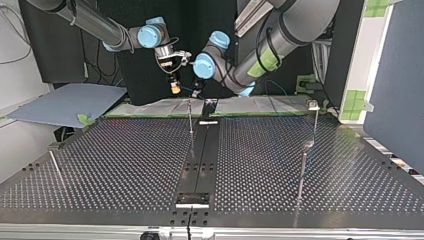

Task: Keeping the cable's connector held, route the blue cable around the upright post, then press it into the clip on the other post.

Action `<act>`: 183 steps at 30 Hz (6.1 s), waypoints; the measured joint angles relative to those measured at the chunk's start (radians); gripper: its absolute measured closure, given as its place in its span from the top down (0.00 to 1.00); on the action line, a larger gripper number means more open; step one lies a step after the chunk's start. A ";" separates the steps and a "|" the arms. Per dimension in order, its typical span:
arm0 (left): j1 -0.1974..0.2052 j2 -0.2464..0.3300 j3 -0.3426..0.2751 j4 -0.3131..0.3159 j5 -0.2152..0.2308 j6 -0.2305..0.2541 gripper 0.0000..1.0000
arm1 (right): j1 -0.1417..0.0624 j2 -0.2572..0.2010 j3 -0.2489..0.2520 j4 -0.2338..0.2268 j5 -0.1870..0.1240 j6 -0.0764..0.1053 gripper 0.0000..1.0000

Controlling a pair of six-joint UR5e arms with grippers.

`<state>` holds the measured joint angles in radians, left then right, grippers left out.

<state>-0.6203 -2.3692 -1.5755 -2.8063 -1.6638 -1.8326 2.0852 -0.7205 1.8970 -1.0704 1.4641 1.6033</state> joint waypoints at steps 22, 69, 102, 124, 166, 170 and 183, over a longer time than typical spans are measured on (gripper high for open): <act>-0.012 -0.021 0.068 -0.004 -0.157 0.086 0.89 | 0.001 0.000 0.000 0.004 -0.003 0.000 0.00; 0.016 -0.086 0.068 0.154 -0.134 0.014 0.00 | -0.049 0.048 -0.012 -0.036 -0.008 0.007 0.00; 0.083 -0.141 0.068 0.215 -0.092 0.005 0.00 | -0.146 0.066 -0.098 -0.008 -0.043 -0.015 0.00; 0.109 -0.142 0.068 0.235 -0.008 -0.014 0.00 | -0.202 0.067 -0.115 0.080 -0.052 -0.047 0.00; 0.142 -0.185 0.187 0.199 0.024 -0.105 0.00 | -0.232 0.067 -0.169 0.083 -0.056 -0.055 0.00; 0.148 -0.184 0.188 0.199 0.028 -0.107 0.00 | -0.241 0.067 -0.184 0.083 -0.056 -0.054 0.00; 0.154 -0.186 0.188 0.205 0.077 -0.107 0.00 | -0.261 0.071 -0.194 0.077 -0.059 -0.069 0.00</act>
<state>-0.4658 -2.5550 -1.3879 -2.6008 -1.5866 -1.9400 1.8243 -0.6499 1.7026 -0.9937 1.4048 1.5345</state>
